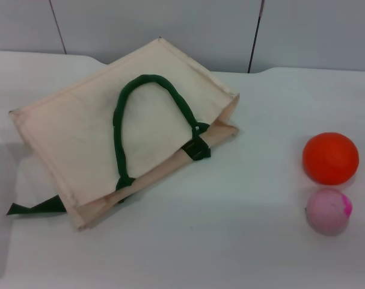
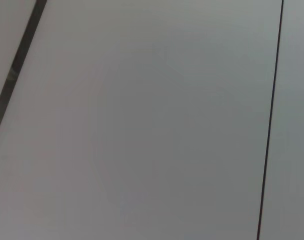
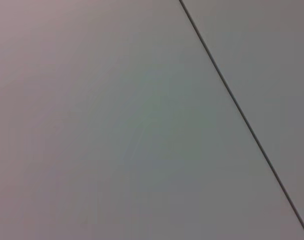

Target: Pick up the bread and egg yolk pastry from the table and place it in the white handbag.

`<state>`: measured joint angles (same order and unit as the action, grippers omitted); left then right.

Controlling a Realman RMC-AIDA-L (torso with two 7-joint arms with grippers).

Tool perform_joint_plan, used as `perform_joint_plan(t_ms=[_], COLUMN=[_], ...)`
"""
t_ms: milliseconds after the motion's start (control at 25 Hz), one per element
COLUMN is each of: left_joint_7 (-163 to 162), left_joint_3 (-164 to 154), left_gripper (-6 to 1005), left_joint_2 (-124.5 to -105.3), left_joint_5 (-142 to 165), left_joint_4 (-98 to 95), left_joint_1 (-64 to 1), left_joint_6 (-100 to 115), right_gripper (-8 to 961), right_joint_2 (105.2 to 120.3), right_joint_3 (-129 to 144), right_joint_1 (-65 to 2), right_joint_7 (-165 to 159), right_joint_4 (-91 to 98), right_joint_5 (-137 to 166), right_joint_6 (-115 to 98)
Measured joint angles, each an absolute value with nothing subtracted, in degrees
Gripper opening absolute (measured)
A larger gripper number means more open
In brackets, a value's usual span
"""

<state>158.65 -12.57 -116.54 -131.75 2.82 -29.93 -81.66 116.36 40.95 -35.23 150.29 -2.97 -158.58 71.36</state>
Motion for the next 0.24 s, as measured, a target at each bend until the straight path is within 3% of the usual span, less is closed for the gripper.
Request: perform_joint_plan(t_ms=[240], left_joint_7=[158.64], left_joint_3=[-12.56], left_gripper=[880], left_joint_2=[-116.54], left_joint_5=[-131.75], left_joint_4=[2.82], left_joint_1=[-29.90], left_joint_6=[-81.65], right_gripper=[889], right_joint_2=[116.36], right_joint_3=[40.95], right_joint_1=[-35.26], right_joint_7=[150.26], right_joint_4=[-2.99], right_joint_5=[-158.36], right_joint_6=[71.32])
